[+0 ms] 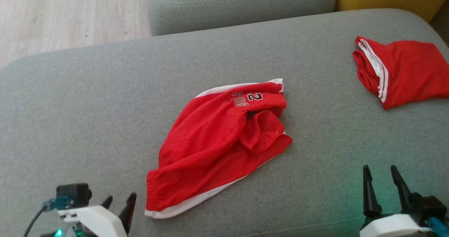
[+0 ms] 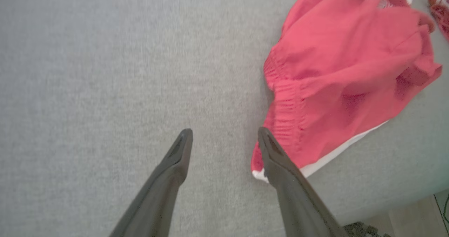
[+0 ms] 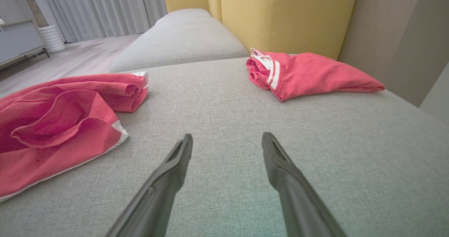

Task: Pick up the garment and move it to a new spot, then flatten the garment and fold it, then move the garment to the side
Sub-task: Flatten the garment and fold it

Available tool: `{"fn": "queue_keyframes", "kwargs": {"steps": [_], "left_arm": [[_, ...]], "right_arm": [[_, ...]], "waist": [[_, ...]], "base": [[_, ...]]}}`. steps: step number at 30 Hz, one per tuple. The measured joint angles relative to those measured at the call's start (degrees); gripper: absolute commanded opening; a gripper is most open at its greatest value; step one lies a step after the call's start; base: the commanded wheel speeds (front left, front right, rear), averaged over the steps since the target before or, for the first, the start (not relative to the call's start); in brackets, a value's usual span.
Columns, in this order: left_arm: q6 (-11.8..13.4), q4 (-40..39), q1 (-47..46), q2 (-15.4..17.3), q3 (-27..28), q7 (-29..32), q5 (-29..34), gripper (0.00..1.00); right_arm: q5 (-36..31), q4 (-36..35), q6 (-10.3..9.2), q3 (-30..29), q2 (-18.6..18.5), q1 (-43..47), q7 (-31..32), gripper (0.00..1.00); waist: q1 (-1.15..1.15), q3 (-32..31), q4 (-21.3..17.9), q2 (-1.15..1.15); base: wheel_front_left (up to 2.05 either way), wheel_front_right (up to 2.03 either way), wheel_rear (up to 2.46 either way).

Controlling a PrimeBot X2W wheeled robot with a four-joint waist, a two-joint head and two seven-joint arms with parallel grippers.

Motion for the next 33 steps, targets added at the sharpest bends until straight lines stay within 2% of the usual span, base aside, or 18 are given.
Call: {"fn": "queue_keyframes", "kwargs": {"steps": [5,8,10,14,16,20,24,25,27,28,29,30,33], "left_arm": [[2.1,-4.6,-2.9,-1.6,-1.0,-2.6,5.1,1.00],[1.7,-5.2,-9.4,-5.4,-4.1,-2.8,8.6,1.00],[0.0,-3.7,-14.6,-8.9,-7.6,-1.9,11.0,1.00],[-3.4,3.8,-23.4,-16.8,-12.5,-1.4,14.1,1.00],[-4.7,8.9,-26.9,-19.7,-14.1,-1.3,15.5,1.00],[-5.7,19.3,-32.7,-22.7,-15.2,-1.9,17.9,1.00],[-7.5,27.4,-35.6,-24.2,-15.8,-1.9,18.8,1.00],[-8.0,28.8,-35.8,-24.7,-15.8,-1.9,18.8,0.88],[-8.8,30.9,-35.9,-25.7,-15.8,-2.4,18.3,0.50],[-9.2,31.8,-35.9,-26.2,-15.9,-2.4,18.2,0.44],[-9.2,31.8,-35.9,-26.2,-15.9,-2.4,18.2,0.27],[-9.6,32.8,-36.1,-26.5,-16.2,-2.3,18.2,0.00],[-10.0,36.0,-37.6,-27.0,-17.0,-2.3,18.3,0.00]], "right_arm": [[0.0,-0.1,0.00,0.2,0.0,0.0,0.0,1.00],[0.1,-0.2,0.00,0.7,0.0,-0.3,0.0,1.00],[0.1,-0.2,0.00,1.2,0.0,-1.1,0.0,1.00],[0.1,-0.3,0.00,2.1,0.0,-3.3,0.0,1.00],[0.1,-0.4,0.00,2.2,0.0,-3.9,0.0,1.00],[0.1,-0.3,0.00,2.2,0.0,-4.6,0.0,1.00],[0.1,-0.1,0.00,2.3,0.0,-4.6,0.0,1.00],[0.1,-0.1,0.00,2.3,0.0,-4.6,0.0,1.00],[0.2,-0.1,0.00,2.3,0.0,-4.6,0.0,1.00],[0.4,-0.1,0.00,2.3,0.0,-4.6,0.0,1.00],[0.4,-0.1,0.00,2.3,0.0,-4.6,0.0,1.00],[0.4,-0.1,0.00,2.3,0.0,-4.6,0.0,1.00],[0.5,-0.1,0.00,2.3,0.0,-4.7,0.0,1.00]], "waist": [[0.00,1.0,-0.3,0.00],[0.00,2.2,-0.7,0.00],[0.00,3.2,-1.1,0.00],[0.00,5.2,-2.2,0.00],[0.01,6.2,-2.9,0.00],[0.01,7.4,-4.8,0.00],[0.01,8.2,-6.3,0.00],[0.01,8.3,-6.6,0.00],[0.01,8.5,-7.0,0.00],[0.01,8.5,-7.2,0.00],[0.01,8.5,-7.2,0.00],[0.01,8.6,-7.2,0.00],[0.00,8.7,-7.3,0.00]], "base": [[0.00,0.00,0.00],[0.00,0.00,0.00],[0.00,0.00,0.00],[0.00,0.00,0.00],[0.00,0.00,0.00],[0.00,0.00,0.00],[0.00,0.00,0.00],[0.00,0.00,0.00],[0.00,0.00,0.00],[0.00,0.00,0.00],[0.00,0.00,0.00],[0.00,0.00,0.00],[0.00,0.00,0.00]]}}
